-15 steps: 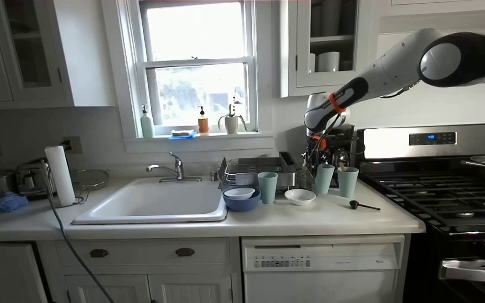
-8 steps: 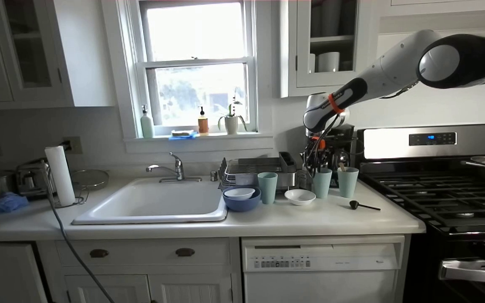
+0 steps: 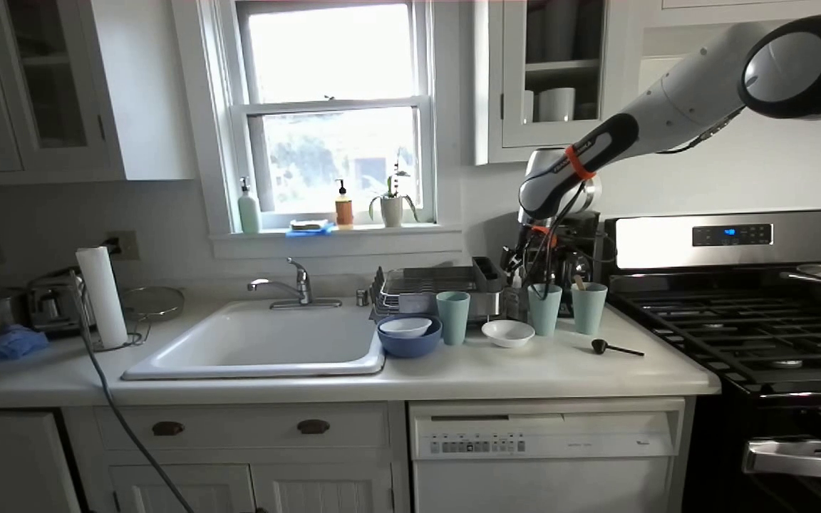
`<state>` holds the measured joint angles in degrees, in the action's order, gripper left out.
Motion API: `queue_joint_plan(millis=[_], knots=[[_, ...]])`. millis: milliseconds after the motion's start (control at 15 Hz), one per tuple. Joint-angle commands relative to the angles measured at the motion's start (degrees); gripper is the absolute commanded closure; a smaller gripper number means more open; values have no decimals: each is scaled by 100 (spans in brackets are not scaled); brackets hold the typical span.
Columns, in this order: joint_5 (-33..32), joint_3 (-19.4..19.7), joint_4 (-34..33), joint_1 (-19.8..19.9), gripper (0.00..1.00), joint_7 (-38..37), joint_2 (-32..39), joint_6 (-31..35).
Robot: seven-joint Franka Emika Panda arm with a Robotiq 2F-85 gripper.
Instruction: Empty the middle cup onto counter
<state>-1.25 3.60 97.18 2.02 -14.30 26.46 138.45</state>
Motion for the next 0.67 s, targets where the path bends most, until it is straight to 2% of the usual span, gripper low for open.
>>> queue_joint_plan(millis=[0,67,200,400,600], knots=[[310,-88,1422,173,0,571,-847,1262],[345,-81,1722,188,0,663,-1086,1507],[466,-82,2293,219,0,763,-1616,1584],[815,-133,3006,282,0,1170,-2532,1048],[1428,-60,3472,230,0,1851,-3496,-20]])
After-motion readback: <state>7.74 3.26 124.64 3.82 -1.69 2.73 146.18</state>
